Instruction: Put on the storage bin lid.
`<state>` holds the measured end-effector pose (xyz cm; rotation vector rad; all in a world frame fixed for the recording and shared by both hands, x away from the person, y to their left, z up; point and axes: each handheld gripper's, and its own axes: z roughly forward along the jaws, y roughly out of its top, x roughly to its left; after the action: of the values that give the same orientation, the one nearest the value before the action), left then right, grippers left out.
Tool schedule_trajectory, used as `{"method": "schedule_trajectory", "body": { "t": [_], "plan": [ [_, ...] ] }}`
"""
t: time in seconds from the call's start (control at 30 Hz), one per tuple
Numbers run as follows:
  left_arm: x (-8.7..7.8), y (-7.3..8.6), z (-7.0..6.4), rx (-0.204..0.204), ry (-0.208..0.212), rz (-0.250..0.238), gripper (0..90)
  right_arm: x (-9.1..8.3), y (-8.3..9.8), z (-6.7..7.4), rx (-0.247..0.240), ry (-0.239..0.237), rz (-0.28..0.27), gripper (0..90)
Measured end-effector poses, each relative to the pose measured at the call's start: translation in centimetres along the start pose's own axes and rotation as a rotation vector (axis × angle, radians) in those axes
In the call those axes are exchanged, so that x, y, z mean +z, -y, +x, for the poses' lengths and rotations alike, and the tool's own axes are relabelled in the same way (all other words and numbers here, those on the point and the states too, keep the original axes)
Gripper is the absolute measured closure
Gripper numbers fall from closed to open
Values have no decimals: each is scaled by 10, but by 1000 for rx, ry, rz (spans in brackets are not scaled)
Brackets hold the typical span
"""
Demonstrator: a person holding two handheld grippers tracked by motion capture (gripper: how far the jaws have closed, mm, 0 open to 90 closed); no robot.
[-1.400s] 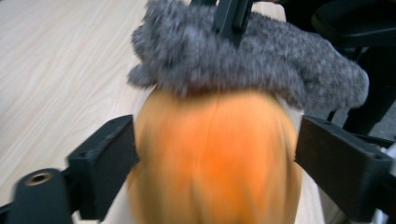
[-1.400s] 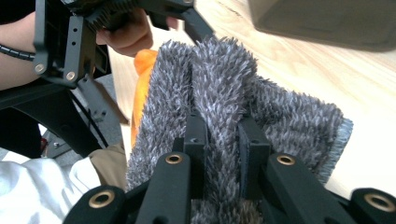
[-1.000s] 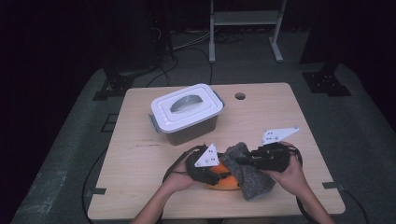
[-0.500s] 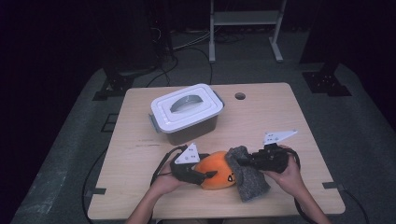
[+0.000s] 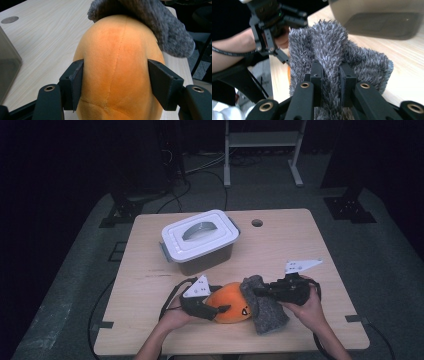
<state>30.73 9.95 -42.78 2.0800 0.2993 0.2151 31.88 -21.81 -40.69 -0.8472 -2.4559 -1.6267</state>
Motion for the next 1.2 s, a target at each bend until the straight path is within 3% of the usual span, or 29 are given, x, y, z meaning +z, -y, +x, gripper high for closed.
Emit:
{"method": "schedule_trajectory", "body": {
  "t": [0.07, 0.13, 0.43, 0.7, 0.77, 1.03, 1.2],
  "plan": [
    [-1, 2, 2, -3, 6, 6, 332, 6, 2, 0, -10, -5, 18, 759],
    [-3, 4, 5, -25, 9, 4, 331, 7, 6, -3, 10, -23, 12, 760],
    [-8, 10, 13, -82, 16, -6, 323, 2, 29, -26, 87, 42, 110, 763],
    [-6, 10, 12, -86, 14, -11, 313, 4, 11, -10, 37, -1, 29, 762],
    [-6, 10, 12, -82, 13, -7, 312, 7, 11, -8, 25, -2, 43, 762],
    [-6, 8, 10, -76, 9, -5, 308, 3, 23, -14, 60, 9, 98, 761],
    [-3, 5, 5, -58, 10, -4, 302, -7, 12, -8, 37, 1, 18, 761]
  ]
}}
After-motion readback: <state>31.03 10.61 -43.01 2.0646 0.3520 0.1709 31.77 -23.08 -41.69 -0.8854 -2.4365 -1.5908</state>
